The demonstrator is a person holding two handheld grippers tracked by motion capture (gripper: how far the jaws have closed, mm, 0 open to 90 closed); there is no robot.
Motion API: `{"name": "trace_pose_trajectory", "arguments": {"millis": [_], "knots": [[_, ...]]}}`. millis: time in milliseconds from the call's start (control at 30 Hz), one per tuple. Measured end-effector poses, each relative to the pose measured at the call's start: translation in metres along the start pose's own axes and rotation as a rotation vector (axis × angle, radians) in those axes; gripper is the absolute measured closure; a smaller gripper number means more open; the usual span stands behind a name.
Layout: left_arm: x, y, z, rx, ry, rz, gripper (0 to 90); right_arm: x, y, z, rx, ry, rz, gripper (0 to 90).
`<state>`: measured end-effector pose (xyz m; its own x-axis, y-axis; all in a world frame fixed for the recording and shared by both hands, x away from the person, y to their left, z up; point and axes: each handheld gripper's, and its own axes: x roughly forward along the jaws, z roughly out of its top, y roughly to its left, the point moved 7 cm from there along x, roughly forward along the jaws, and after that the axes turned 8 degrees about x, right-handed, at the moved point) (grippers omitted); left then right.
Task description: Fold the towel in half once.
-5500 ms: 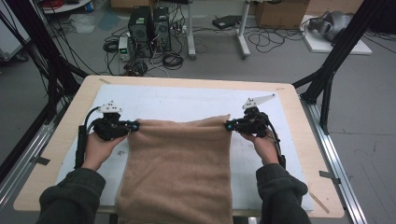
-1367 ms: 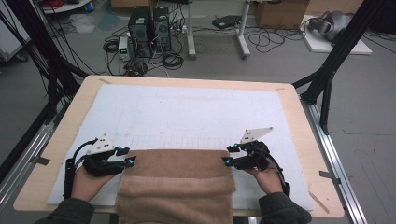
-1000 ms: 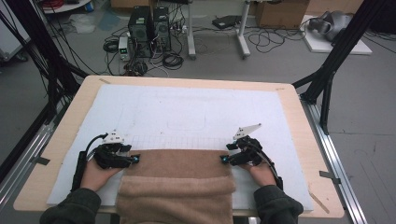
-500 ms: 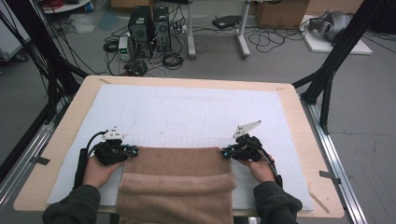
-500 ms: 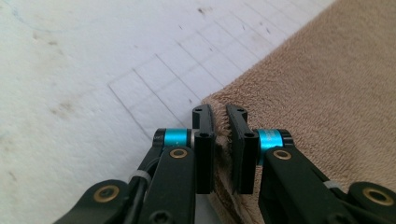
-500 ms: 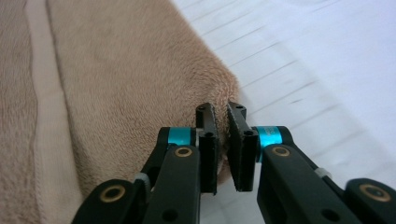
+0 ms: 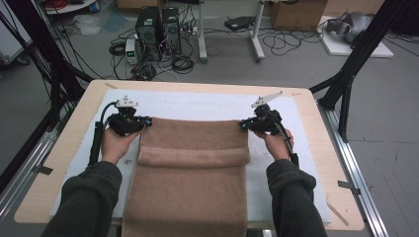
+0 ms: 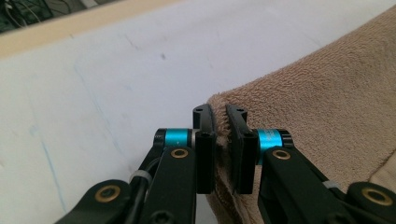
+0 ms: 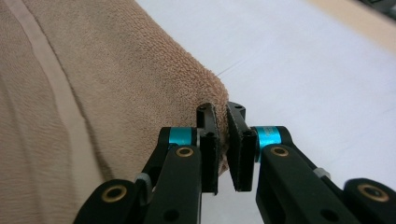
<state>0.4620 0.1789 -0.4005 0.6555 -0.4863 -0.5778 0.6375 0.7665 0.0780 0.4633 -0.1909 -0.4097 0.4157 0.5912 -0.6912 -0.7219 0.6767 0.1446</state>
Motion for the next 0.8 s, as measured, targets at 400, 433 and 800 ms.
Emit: {"name": "trace_pose_trajectory", "arguments": {"millis": [400, 433, 800], "knots": [[-0.002, 0.022, 0.019, -0.014, -0.006, 0.074, 57.7, -0.008, -0.026, 0.027, 0.027, -0.045, -0.092, 57.3], [-0.004, 0.022, 0.011, -0.021, 0.000, 0.054, 56.3, -0.006, -0.025, 0.021, 0.030, -0.040, -0.078, 56.4], [-0.009, -0.008, -0.047, 0.007, 0.039, -0.035, 48.2, 0.002, 0.007, -0.021, 0.009, 0.013, 0.000, 52.7]]}}
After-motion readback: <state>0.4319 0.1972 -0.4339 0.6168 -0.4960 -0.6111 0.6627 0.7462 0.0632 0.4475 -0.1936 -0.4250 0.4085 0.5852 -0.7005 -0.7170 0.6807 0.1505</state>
